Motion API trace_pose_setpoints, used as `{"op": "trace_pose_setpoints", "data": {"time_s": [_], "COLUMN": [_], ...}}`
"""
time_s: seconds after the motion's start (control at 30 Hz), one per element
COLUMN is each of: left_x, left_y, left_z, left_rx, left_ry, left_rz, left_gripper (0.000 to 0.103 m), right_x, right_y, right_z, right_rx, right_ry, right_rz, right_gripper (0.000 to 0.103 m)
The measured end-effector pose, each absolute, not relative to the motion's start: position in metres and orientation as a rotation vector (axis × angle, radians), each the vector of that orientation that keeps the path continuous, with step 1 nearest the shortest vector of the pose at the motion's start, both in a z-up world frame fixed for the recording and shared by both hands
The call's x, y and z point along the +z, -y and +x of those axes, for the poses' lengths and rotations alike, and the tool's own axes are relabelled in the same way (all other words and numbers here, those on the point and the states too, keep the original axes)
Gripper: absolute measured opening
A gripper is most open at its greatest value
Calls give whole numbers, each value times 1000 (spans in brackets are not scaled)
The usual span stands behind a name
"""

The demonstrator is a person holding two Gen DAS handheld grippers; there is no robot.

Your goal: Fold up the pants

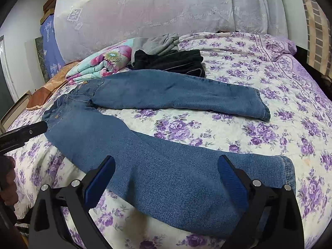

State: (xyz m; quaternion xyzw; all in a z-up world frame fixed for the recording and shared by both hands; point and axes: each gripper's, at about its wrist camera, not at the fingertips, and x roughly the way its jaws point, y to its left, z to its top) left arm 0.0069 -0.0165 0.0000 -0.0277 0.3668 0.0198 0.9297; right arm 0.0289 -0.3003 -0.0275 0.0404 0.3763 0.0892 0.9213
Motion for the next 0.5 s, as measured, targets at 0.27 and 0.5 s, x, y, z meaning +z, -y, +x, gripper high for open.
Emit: {"op": "trace_pose_setpoints", "data": {"time_s": [0.27,0.5], "left_x": [2,5], "left_y": [17,21], "left_z": [4,3], "left_rx": [37,32], "left_ry": [-749,-749], "left_rz": [-58,-50], "left_gripper": [98,98], "right_x": [-27,-28], "right_y": [300,303], "right_z": [28,27], "right_rx": [181,179], "right_ry": [-777,-776], "right_rz": [83,87], "right_gripper": [99,99]}}
